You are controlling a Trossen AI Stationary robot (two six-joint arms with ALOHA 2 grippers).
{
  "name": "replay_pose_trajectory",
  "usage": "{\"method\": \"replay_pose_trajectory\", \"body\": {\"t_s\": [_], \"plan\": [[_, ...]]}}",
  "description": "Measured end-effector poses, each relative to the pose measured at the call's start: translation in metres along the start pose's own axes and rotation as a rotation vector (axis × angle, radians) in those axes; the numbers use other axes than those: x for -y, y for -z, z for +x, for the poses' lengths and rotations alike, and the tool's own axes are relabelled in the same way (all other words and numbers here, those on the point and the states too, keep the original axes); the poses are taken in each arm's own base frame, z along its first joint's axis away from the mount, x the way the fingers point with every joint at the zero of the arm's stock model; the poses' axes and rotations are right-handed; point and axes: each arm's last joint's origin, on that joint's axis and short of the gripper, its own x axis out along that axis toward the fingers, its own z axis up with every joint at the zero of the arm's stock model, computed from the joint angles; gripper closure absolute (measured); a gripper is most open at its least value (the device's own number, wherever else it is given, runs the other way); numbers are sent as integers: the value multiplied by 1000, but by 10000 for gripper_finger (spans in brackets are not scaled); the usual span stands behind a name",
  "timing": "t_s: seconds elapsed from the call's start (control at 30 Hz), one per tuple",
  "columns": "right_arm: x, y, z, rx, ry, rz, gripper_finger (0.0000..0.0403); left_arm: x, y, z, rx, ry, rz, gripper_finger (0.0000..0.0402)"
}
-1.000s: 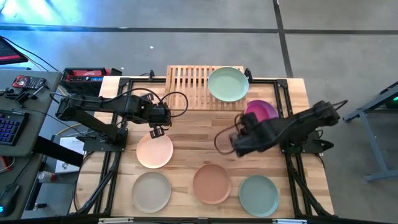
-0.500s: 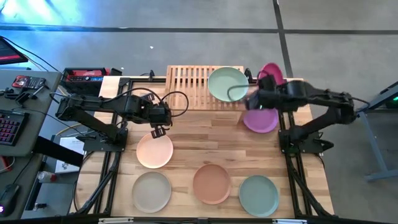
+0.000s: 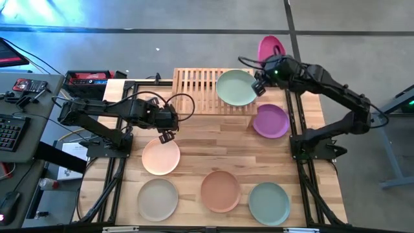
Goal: Place and stack plates onto a shelf
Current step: Stack the pink plate on the light green plate on the shelf
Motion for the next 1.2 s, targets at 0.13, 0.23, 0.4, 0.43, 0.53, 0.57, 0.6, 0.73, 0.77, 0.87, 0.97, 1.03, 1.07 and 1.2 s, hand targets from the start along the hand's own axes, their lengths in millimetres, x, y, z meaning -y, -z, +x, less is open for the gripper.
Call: {"method": "replay_pose_trajectory", "body": {"t_s": [0.13, 0.23, 0.4, 0.43, 0.53, 0.57, 0.6, 0.73, 0.77, 0.87, 0.97, 1.03, 1.07, 1.2], "plan": [[2, -3, 8, -3, -60, -161, 403, 0, 0, 0, 0, 0, -25, 306], [-3, -4, 15, -17, -107, -321, 403, 0, 0, 0, 0, 0, -30, 306], [-17, -4, 28, -45, -165, -531, 403, -2, -1, 1, -2, -3, -91, 306], [-20, -3, 31, -54, -170, -558, 403, -2, -1, 1, -3, -4, -106, 306], [-29, -1, 37, -83, -194, -652, 403, -5, -2, 3, -7, -10, -137, 306], [-32, 0, 38, -94, -202, -686, 403, -6, -2, 3, -8, -11, -146, 306], [-36, 1, 39, -106, -212, -719, 403, -7, -3, 3, -9, -13, -157, 306], [-50, 4, 42, -125, -256, -798, 403, -10, -4, 5, -13, -19, -195, 306], [-54, 5, 42, -124, -278, -805, 403, -11, -4, 5, -14, -21, -205, 306], [-63, 7, 45, -134, -338, -825, 403, -14, -5, 7, -17, -26, -237, 306], [-71, 11, 47, -171, -343, -858, 403, -16, -6, 8, -20, -31, -263, 306], [-77, 14, 49, -200, -350, -885, 403, -18, -6, 8, -22, -34, -268, 306], [-79, 16, 49, -215, -355, -898, 403, -18, -6, 9, -23, -35, -272, 306], [-86, 19, 53, -245, -339, -956, 403, -20, -7, 10, -24, -38, -279, 306]]}}
